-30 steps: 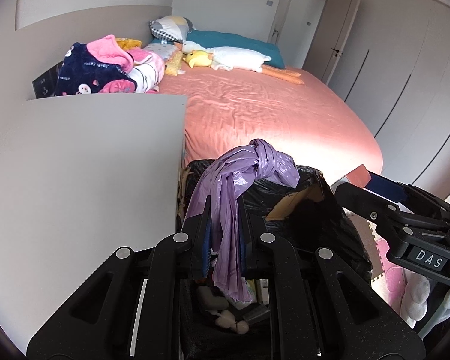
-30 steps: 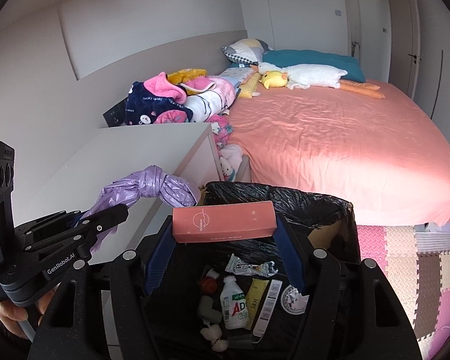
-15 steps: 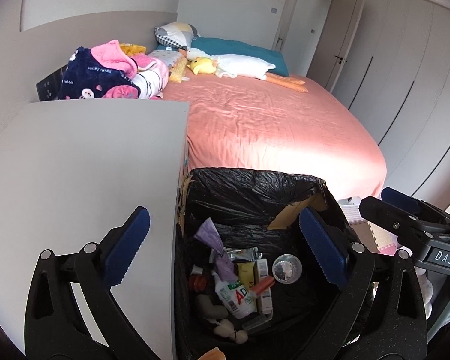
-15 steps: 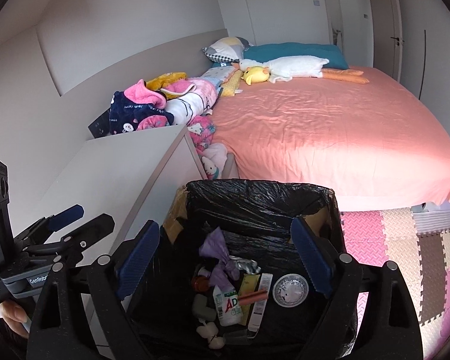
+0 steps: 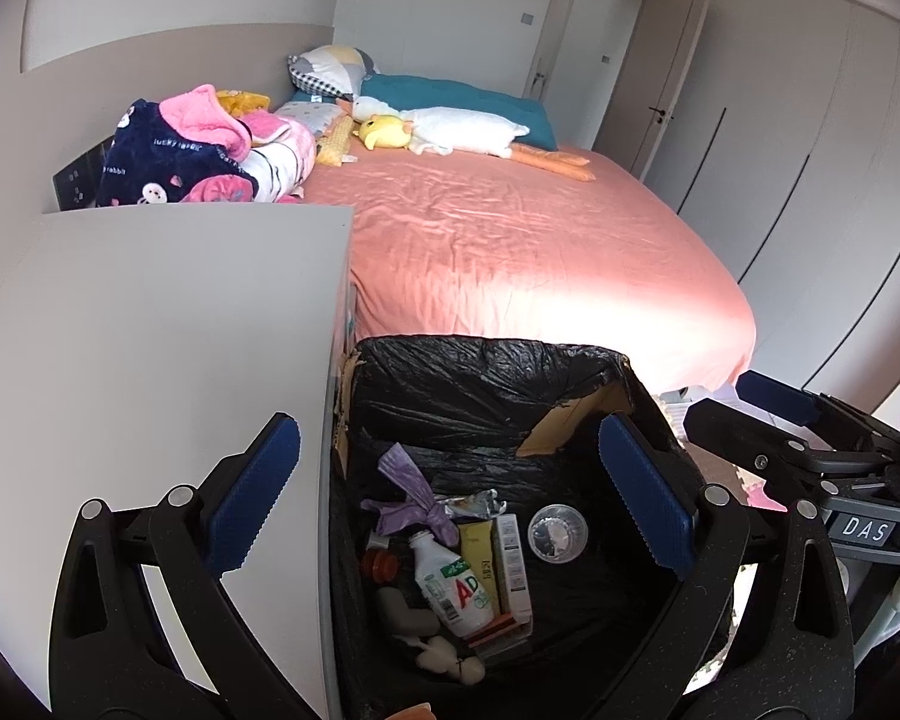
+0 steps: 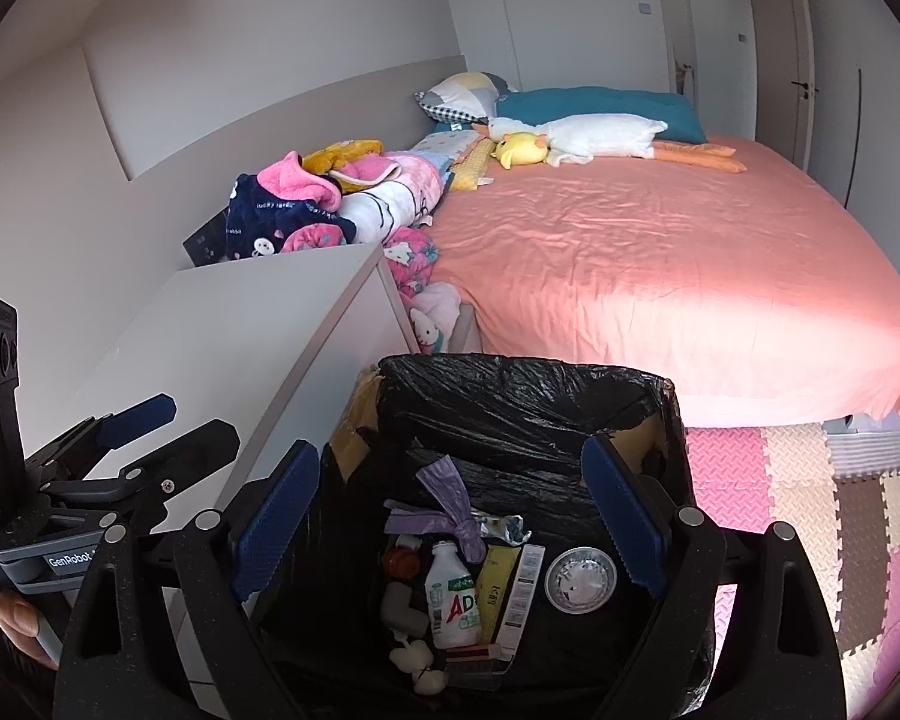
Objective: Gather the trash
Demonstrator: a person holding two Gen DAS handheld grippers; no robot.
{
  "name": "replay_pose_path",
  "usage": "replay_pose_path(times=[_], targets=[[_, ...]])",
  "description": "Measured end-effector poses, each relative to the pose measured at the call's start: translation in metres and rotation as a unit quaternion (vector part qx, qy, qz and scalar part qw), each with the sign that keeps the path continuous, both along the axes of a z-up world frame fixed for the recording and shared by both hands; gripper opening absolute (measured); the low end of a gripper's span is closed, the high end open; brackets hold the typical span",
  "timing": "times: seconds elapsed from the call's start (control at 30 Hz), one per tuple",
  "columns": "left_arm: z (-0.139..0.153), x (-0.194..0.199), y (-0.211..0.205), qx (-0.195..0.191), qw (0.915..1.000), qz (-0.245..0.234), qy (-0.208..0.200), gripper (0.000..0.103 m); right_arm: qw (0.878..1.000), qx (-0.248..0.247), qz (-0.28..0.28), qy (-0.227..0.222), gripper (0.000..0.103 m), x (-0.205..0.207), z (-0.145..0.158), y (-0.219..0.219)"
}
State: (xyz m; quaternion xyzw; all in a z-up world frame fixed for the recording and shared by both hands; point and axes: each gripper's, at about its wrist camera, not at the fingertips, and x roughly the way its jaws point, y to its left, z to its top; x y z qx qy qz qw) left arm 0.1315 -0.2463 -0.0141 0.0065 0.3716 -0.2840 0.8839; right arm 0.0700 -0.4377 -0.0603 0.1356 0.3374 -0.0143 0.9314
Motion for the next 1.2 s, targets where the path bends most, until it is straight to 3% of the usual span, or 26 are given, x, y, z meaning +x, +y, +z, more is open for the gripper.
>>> replay_pose_path(times=[1.2], targets=[[0.0016,-0.0009,-0.0006,0.011,0.9999,-0.006,0.0,0.097,1.0,0.001,0.0,0.001,0.089,-0.0003,0.0001,0.0022]])
